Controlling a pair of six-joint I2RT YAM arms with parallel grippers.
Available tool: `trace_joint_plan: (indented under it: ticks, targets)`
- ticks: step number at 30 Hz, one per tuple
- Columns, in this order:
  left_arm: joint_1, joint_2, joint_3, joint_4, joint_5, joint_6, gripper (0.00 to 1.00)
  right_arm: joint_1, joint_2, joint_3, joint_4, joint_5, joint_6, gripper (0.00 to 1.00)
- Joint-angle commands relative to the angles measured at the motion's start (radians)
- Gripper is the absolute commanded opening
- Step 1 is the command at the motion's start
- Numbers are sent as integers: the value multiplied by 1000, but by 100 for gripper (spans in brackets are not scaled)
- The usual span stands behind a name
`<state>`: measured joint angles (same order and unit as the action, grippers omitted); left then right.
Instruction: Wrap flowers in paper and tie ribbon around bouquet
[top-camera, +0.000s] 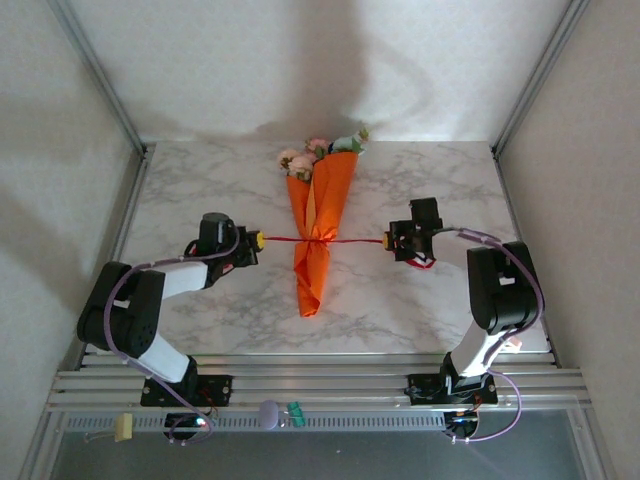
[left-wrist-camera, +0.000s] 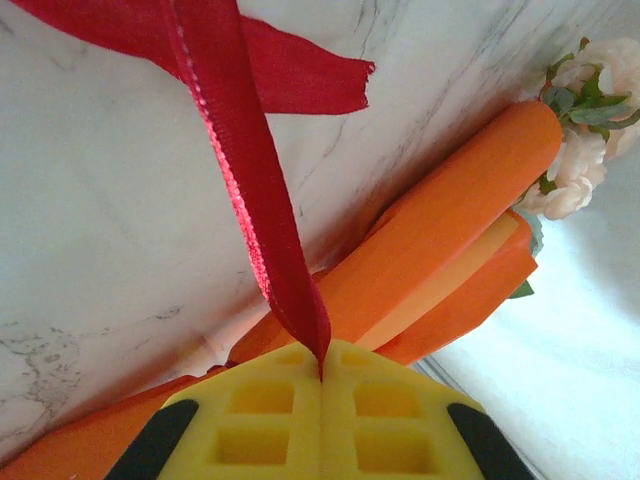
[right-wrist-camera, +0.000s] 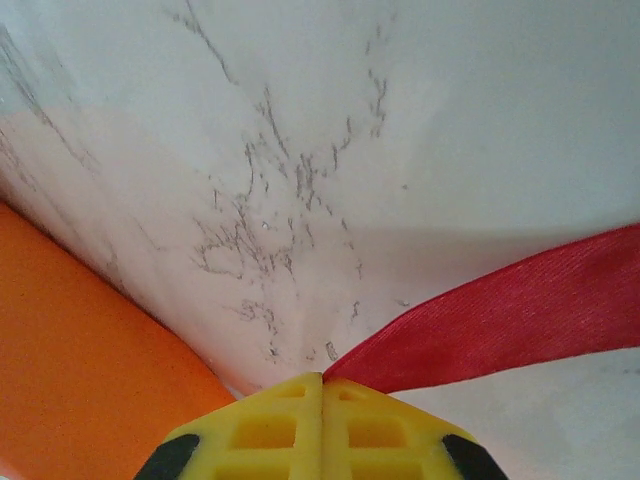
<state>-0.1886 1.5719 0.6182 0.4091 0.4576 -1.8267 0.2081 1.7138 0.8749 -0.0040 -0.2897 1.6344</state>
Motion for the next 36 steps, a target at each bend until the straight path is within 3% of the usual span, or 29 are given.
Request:
trace_joint_plan:
  ticks: [1,6,9,12,21,26,27,30,33,36]
  targets:
    - [26,2,32,50,-5,45,0,-41,8,1,45,68,-9,0]
    - [-72,50,72,91,32,36,0,7,27,27,-44,-5,14,0]
    - [-121,42,64,118,22,7,0,33,21,13,-80,-44,41,34]
    - [-138,22,55,112,16,1,0,87,-11,14,-100,-31,67,51]
    - [-137,0,56,80,21,16,0,233,84,89,-10,-13,301,59]
    - [-135,-4,62,64,25,26,0,251,181,141,66,3,360,48]
    - [-133,-7,59,65,24,26,0,250,205,154,71,4,365,39]
    - [-115,-20,44,68,25,26,0,245,234,124,181,65,414,0]
    - [-54,-54,6,78,29,25,0,213,168,39,288,213,387,0]
    - [42,-99,-50,70,37,33,0,139,116,-6,311,219,317,0]
